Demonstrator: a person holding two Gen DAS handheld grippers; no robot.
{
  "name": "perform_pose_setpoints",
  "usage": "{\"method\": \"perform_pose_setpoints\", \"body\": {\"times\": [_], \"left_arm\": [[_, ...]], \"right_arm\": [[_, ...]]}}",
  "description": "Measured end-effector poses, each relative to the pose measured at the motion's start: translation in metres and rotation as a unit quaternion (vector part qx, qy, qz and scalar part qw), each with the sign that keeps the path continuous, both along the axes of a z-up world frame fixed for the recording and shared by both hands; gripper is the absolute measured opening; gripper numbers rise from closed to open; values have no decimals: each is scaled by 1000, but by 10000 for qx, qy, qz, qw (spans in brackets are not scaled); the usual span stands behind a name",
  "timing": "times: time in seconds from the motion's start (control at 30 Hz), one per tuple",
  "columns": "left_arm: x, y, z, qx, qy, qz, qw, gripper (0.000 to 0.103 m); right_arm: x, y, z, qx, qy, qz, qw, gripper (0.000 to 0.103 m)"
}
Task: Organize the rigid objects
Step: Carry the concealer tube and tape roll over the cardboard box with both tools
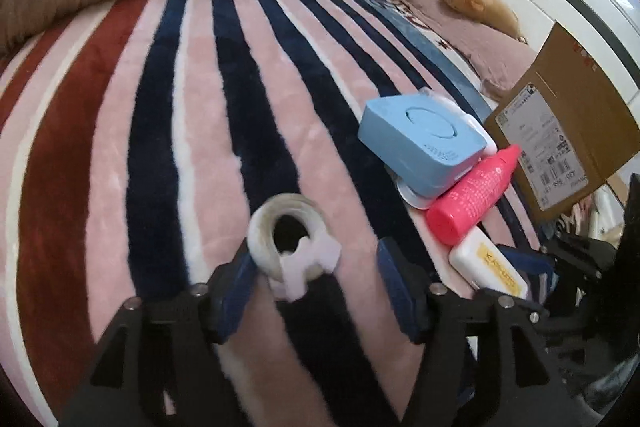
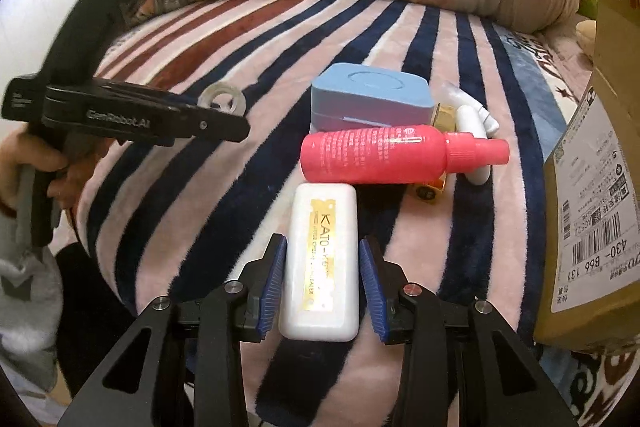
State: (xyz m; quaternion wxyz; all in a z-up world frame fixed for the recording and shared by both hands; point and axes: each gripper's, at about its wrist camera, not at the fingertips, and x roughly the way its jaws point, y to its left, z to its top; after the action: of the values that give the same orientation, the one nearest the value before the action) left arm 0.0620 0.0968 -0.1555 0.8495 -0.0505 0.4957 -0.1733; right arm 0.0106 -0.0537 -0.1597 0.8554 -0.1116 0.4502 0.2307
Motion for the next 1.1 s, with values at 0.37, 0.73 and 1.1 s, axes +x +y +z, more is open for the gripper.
{"method": "perform_pose_setpoints", "body": {"times": [0.37, 0.73, 1.1], "left_arm": [[2, -9, -11, 659, -685, 747, 9927, 38], [-39, -1, 78, 465, -1314, 528, 9888, 38], [-34, -154, 216, -245, -2063, -1662, 9639, 38]], "right_arm": [[-9, 4, -2, -174, -114, -126, 9997, 31], [-31, 8, 59, 333, -574, 475, 9967, 31], [-35, -129, 177, 335, -1851, -638, 9801, 31]]}}
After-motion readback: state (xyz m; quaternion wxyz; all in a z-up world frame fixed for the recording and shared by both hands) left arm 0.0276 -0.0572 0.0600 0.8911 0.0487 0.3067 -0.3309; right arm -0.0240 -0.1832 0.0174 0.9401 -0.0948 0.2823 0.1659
